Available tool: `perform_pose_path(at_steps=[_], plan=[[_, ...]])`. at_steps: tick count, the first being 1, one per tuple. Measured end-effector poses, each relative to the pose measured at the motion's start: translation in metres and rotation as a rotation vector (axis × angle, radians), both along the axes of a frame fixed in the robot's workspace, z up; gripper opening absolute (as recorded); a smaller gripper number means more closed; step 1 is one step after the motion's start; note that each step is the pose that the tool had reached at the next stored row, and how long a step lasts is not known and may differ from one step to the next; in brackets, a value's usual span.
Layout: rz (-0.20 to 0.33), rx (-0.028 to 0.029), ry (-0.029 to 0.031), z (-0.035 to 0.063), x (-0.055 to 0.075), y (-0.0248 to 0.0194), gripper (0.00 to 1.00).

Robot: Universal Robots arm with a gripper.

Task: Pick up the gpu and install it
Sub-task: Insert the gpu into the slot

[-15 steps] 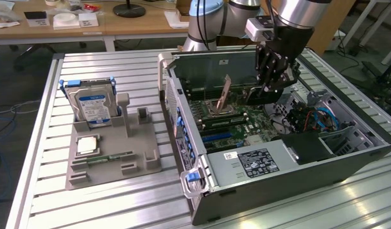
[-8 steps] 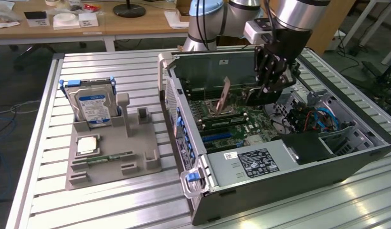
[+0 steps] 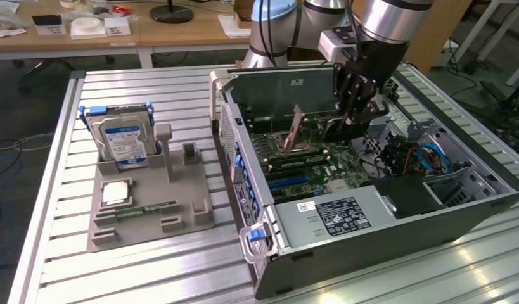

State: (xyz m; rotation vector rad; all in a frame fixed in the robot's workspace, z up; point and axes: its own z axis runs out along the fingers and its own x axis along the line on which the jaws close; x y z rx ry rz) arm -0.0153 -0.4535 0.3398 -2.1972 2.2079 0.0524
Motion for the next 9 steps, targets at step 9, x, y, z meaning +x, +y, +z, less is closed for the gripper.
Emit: perform_pose_path(at_steps=[9], plan=[[0.002, -0.0008, 0.0002, -0.0077, -0.0045, -0.0001, 0.27]])
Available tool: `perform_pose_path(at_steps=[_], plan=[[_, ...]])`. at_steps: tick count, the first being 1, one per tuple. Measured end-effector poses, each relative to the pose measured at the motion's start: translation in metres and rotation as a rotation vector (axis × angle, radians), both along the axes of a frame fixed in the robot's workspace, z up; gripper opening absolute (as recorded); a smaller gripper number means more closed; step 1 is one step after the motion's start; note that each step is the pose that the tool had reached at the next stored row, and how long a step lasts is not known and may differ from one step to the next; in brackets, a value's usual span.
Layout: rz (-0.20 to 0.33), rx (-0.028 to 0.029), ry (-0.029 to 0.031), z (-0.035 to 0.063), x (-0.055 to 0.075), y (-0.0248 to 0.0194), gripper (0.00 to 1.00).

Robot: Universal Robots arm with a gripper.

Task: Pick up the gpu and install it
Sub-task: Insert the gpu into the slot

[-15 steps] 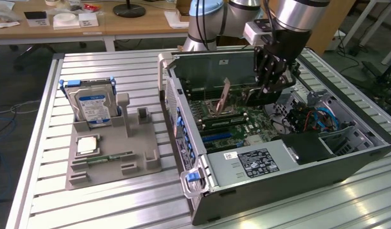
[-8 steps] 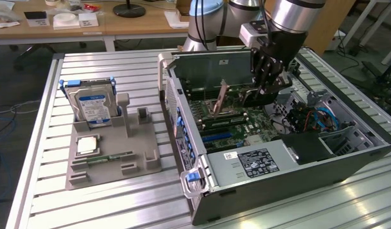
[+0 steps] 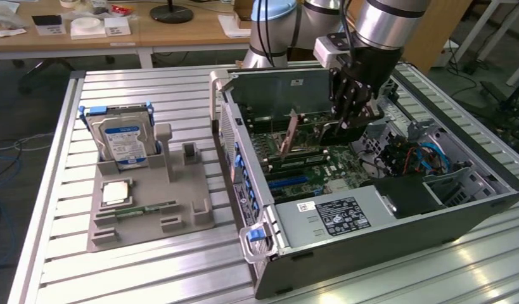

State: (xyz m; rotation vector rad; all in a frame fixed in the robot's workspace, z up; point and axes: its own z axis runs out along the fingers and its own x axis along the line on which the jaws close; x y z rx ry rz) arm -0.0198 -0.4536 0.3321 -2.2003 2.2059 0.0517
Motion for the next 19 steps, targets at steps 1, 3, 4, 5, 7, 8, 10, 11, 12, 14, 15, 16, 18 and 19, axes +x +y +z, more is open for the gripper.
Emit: perform_pose_path(at_steps=[1, 3, 4, 5, 7, 8, 10, 11, 12, 14, 15, 16, 18, 19], plan=[[0.0, 0.0001, 0.0, 0.0, 0.0, 0.0, 0.27], [0.0, 0.0001, 0.0, -0.0001, 0.0, 0.0, 0.27], [0.0, 0.0001, 0.0, -0.0001, -0.0001, 0.0, 0.27], [0.0, 0.0002, 0.0, -0.0001, 0.0, 0.0, 0.27], [0.0, 0.0002, 0.0, -0.0001, -0.0001, 0.0, 0.27], [0.0, 0.0001, -0.0001, -0.0001, 0.0, 0.0, 0.27], [0.0, 0.0002, -0.0001, -0.0001, 0.0, 0.0, 0.27], [0.0, 0.0001, -0.0001, -0.0002, 0.0, 0.0, 0.27], [0.0, 0.0007, -0.0002, -0.0011, 0.0, 0.0001, 0.27], [0.0, 0.0002, -0.0003, -0.003, -0.0001, 0.0, 0.27], [0.0, 0.0003, -0.0005, -0.0041, -0.0002, 0.0, 0.27], [0.0, 0.0003, -0.0009, -0.0051, -0.0003, 0.0, 0.27], [0.0, 0.0002, -0.0017, -0.0063, -0.001, 0.0, 0.27], [0.0, 0.0002, -0.0026, -0.0068, -0.0015, 0.0, 0.27]])
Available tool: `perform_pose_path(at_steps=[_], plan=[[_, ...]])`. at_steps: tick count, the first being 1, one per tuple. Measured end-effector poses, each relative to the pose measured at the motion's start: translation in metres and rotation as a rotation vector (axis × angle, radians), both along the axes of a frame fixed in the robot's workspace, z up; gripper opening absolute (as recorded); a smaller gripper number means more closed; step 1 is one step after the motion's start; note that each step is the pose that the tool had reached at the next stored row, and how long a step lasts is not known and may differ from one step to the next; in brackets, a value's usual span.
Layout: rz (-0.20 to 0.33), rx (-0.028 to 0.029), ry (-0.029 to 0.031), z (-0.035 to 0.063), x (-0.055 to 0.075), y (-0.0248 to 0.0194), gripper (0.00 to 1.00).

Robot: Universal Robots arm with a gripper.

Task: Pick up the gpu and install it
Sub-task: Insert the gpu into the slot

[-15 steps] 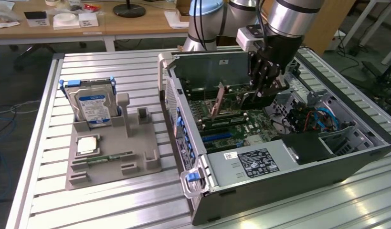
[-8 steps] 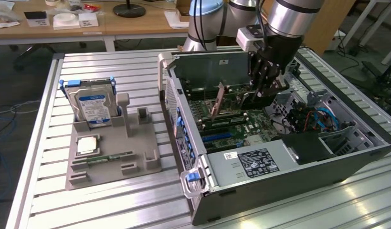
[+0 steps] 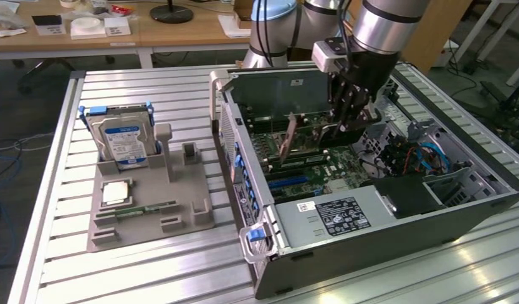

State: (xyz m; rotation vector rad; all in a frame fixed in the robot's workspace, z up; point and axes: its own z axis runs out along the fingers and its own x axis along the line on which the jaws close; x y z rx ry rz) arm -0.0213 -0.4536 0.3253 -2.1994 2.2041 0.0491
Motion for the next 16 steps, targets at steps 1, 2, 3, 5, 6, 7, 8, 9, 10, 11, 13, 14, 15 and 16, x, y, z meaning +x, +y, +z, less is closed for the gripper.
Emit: perform_pose_path(at_steps=[1, 2, 3, 5, 6, 7, 8, 9, 10, 11, 13, 14, 15, 16], plan=[[0.001, 0.0, -0.0015, -0.0005, -0.0009, 0.0, 0.27], [0.001, -0.0001, -0.0028, -0.0008, -0.0016, 0.0, 0.27], [0.002, -0.0001, -0.0037, -0.0011, -0.0021, 0.0, 0.27], [0.002, -0.0002, -0.0038, -0.0011, -0.0022, 0.0, 0.27], [0.002, -0.0001, -0.0038, -0.0012, -0.0022, 0.0, 0.27], [0.002, 0.0, -0.0039, -0.0012, -0.0022, 0.0, 0.27], [0.002, 0.0, -0.0039, -0.0012, -0.0022, 0.0, 0.27], [0.002, 0.0, -0.0039, -0.0012, -0.0022, 0.0, 0.27], [0.002, 0.0, -0.0039, -0.0012, -0.0022, 0.0, 0.27], [0.002, 0.0, -0.0039, -0.0012, -0.0022, 0.0, 0.27], [0.002, 0.0, -0.0039, -0.0012, -0.0022, 0.0, 0.27], [0.002, 0.0, -0.0039, -0.0012, -0.0022, 0.0, 0.27], [0.002, 0.0, -0.0039, -0.0012, -0.0022, 0.0, 0.27], [0.002, 0.0, -0.0039, -0.0012, -0.0022, 0.0, 0.27]])
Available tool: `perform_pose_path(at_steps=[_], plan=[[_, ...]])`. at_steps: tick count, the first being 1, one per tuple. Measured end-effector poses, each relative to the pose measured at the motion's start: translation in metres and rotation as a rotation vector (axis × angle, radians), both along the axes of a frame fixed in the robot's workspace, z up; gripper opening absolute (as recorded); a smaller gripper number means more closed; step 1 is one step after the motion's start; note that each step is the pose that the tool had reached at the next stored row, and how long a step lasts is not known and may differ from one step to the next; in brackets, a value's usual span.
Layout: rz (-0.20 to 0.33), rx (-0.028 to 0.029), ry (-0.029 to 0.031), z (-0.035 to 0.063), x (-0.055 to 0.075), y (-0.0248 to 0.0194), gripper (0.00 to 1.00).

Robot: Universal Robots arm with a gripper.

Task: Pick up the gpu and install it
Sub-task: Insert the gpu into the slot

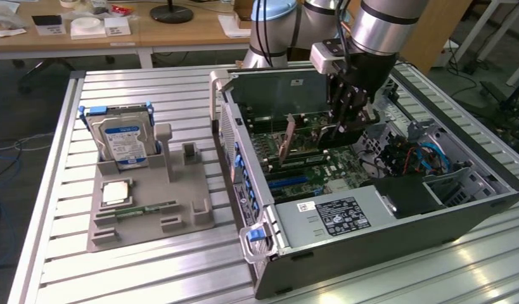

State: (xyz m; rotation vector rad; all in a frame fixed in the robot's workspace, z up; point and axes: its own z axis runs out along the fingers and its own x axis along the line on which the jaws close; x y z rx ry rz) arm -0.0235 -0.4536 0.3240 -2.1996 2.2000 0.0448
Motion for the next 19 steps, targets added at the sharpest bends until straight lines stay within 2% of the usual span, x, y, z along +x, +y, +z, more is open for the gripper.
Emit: perform_pose_path(at_steps=[7, 19], plan=[[0.0, 0.0, 0.0, 0.0, -0.0005, -0.0032, 0.27], [0.0, 0.0, 0.0, -0.0075, -0.0067, -0.0032, 0.27]])
